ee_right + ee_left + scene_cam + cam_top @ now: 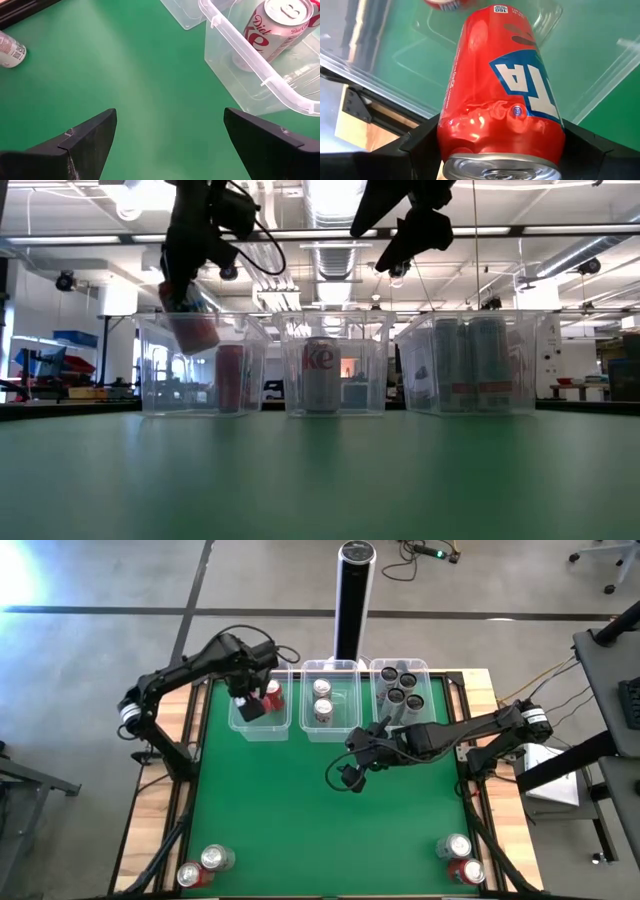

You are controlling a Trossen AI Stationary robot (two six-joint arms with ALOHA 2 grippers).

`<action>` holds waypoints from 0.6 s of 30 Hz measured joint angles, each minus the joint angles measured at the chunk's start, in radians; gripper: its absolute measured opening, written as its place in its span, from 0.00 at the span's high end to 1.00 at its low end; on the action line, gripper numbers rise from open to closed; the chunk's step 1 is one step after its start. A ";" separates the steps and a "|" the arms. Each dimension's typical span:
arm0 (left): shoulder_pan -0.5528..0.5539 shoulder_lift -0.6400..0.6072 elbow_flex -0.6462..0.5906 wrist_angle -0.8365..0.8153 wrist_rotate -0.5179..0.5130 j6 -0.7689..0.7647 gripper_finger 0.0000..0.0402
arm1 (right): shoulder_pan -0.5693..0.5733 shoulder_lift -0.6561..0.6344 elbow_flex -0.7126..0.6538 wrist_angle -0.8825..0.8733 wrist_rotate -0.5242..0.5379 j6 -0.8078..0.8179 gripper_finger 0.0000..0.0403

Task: Sort soda cans
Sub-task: Put the top left orange soda can into the top left transparent bin

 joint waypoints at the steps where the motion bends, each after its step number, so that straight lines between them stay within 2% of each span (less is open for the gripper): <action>1: 0.000 -0.005 -0.011 -0.002 0.000 0.003 0.29 | 0.000 0.000 0.000 0.000 0.004 -0.001 0.10; 5: 0.000 -0.011 -0.036 0.000 -0.008 0.012 0.29 | -0.003 0.000 0.000 0.000 0.005 -0.011 0.10; 10: 0.002 0.017 -0.057 -0.001 -0.078 0.023 0.29 | -0.007 0.000 0.000 0.001 0.024 -0.014 0.10; 18: 0.002 0.075 -0.058 0.004 -0.092 0.052 0.29 | -0.007 0.000 0.000 0.003 0.029 0.014 0.10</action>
